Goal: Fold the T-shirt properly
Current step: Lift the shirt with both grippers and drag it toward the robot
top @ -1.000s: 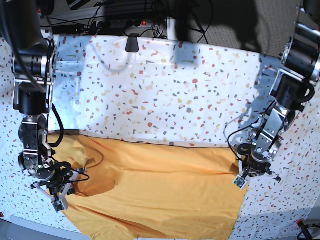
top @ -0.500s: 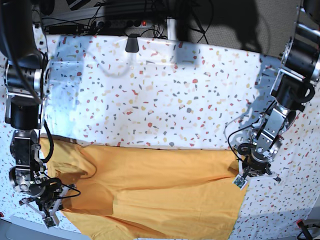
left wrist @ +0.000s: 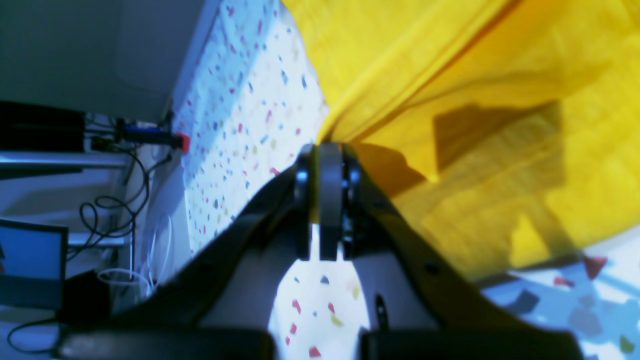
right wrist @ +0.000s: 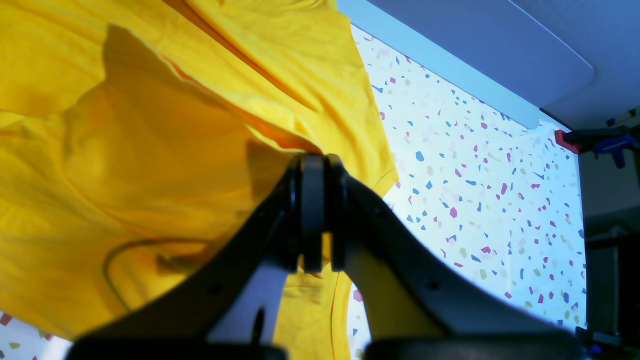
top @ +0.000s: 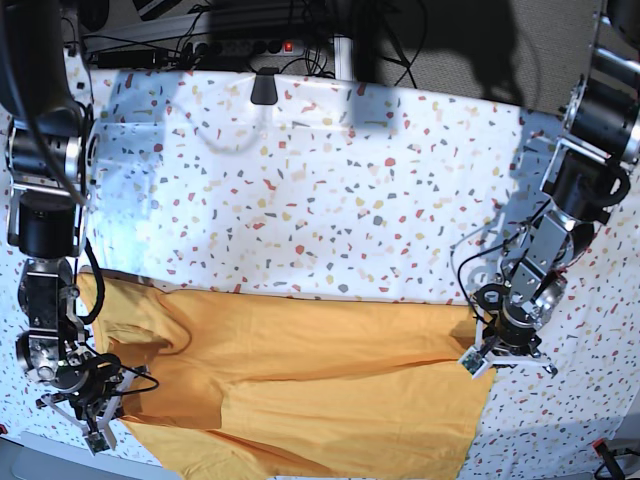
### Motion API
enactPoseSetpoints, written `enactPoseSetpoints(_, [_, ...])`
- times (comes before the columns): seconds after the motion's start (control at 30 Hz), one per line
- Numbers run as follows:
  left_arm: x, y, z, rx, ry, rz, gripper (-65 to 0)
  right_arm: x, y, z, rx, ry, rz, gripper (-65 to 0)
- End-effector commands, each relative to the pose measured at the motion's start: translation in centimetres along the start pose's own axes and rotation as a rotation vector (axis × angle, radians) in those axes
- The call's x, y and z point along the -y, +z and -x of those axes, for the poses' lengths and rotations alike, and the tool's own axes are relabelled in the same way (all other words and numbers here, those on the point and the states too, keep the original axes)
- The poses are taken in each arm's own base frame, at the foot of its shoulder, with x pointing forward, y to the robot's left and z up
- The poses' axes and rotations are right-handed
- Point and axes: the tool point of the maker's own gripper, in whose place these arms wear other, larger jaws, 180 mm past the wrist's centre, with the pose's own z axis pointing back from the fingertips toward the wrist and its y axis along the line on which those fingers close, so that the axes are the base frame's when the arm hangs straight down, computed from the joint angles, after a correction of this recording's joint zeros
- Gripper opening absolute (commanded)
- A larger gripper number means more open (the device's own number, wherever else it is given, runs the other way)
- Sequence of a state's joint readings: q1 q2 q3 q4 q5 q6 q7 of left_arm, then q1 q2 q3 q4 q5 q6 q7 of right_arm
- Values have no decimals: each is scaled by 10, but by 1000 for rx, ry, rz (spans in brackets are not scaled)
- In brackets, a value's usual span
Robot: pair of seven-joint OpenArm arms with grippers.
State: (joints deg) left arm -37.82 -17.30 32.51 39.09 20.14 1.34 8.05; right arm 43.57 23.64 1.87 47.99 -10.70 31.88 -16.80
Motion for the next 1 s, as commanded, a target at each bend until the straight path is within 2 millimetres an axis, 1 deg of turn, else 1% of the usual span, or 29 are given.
enactPoseSetpoints(0.0, [-29,-3,-18,49,-1,-61,-650,22,5,-24,63,-10,48,-650])
enactPoseSetpoints(0.13, [-28,-4,-14,60,-4,-53,-650,19,-1,-12,46,-28,34,-650])
enactPoseSetpoints(0.3, [-30,-8,-3,50,-7,-47,-650,12,-9,7,27,-62,10,-650])
enactPoseSetpoints(0.4, [-29,-9,5,32,-4,-42,-650,11,-11,14,7,-49,8,-650])
enactPoseSetpoints(0.57, [-24,-9,10,50,64,-31,-650,11,-11,15,4,-47,9,-650])
enactPoseSetpoints(0.63, [-24,-9,10,50,64,-30,-650,11,-11,14,7,-52,9,-650])
enactPoseSetpoints(0.8, [-24,-9,8,62,63,-30,-650,12,-11,5,61,-51,11,-650])
enactPoseSetpoints(0.83, [-24,-9,8,62,62,-31,-650,12,-10,2,78,-51,12,-620])
enactPoseSetpoints(0.9, [-24,-9,8,61,62,-30,-650,12,-10,-5,114,-50,13,-450])
enactPoseSetpoints(0.93, [-24,-9,8,60,63,-30,-650,14,-10,-7,127,-52,20,-382])
enactPoseSetpoints(0.97, [-23,-9,10,54,63,-30,-650,17,-9,-9,138,-56,37,-330])
